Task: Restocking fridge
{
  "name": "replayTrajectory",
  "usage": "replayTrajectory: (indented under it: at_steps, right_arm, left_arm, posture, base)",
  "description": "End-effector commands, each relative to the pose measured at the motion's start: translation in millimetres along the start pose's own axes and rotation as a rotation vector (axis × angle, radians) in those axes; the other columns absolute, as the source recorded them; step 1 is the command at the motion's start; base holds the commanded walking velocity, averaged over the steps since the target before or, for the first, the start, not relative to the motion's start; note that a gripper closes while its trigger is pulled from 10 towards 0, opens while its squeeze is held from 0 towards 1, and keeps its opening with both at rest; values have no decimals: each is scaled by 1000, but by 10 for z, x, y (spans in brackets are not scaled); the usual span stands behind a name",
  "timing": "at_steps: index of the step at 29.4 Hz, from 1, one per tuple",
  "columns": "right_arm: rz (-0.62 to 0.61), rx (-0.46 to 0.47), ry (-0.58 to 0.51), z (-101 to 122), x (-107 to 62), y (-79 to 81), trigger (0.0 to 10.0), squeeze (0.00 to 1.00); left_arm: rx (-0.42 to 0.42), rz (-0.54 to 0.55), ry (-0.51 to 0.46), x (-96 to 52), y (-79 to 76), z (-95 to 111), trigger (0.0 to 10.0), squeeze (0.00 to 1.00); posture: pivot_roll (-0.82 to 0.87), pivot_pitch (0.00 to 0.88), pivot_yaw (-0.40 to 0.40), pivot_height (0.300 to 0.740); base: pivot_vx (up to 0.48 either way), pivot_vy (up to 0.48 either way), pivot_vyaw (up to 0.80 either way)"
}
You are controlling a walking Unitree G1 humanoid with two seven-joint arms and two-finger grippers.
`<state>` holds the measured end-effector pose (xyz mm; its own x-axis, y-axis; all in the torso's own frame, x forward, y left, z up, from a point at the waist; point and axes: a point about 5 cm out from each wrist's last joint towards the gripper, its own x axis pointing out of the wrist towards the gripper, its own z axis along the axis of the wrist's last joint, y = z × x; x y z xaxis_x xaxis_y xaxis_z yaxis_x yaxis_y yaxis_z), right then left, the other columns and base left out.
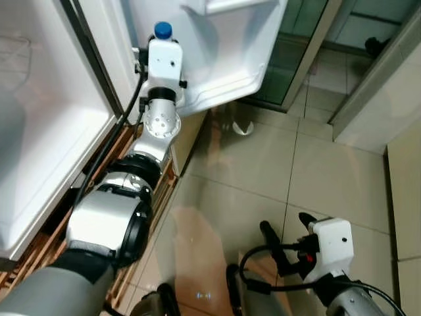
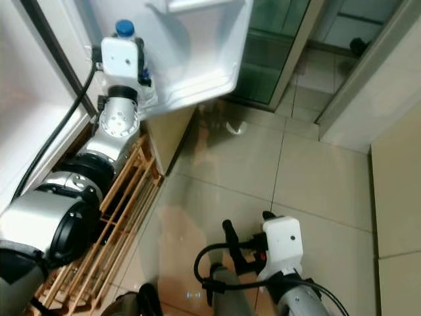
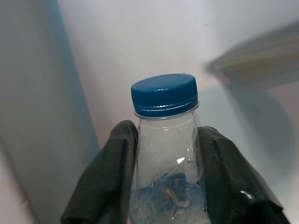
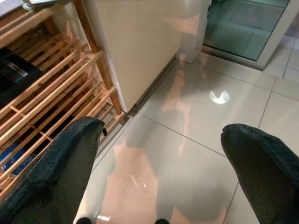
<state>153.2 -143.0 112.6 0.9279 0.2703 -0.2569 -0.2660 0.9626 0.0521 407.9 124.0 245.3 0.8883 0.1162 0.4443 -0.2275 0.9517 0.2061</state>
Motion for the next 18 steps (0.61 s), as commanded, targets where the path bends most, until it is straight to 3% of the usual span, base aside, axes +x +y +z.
replayTrajectory:
  at_steps: [1, 2, 5, 11, 16, 18]
  right_arm:
    - [-2, 2, 23, -30, 5, -27, 10000, 0]
    - [-2, 2, 23, -30, 5, -27, 10000, 0]
    - [3, -5, 20, -29, 68, -44, 10000, 0]
    - [0, -14, 10, -36, 156, -93, 10000, 0]
    - [6, -30, 2, -36, 245, -166, 10000, 0]
    - [2, -31, -6, -35, 324, -222, 10000, 0]
  left_arm:
    - [51, 18, 122, -86, 44, -234, 10000, 1000]
    - [51, 18, 122, -86, 44, -234, 10000, 1000]
    - [63, 5, 16, 73, 0, 56, 10000, 1000]
    - [79, -33, -125, 204, -68, 402, 10000, 1000]
    - [27, -61, -96, 248, -62, 439, 10000, 1000]
    - [-51, -100, -14, 236, -97, 362, 10000, 1000]
  posture:
    - [-475, 247, 3, 736]
    - [-475, 247, 3, 736]
    - [-465, 227, 12, 736]
    - [-433, 177, 27, 736]
    - [-401, 119, 32, 736]
    - [-383, 95, 34, 736]
  base:
    - [0, 0, 0]
    - [0, 0, 0]
    - [0, 0, 0]
    - [0, 0, 0]
    - [0, 0, 0]
    - [0, 0, 0]
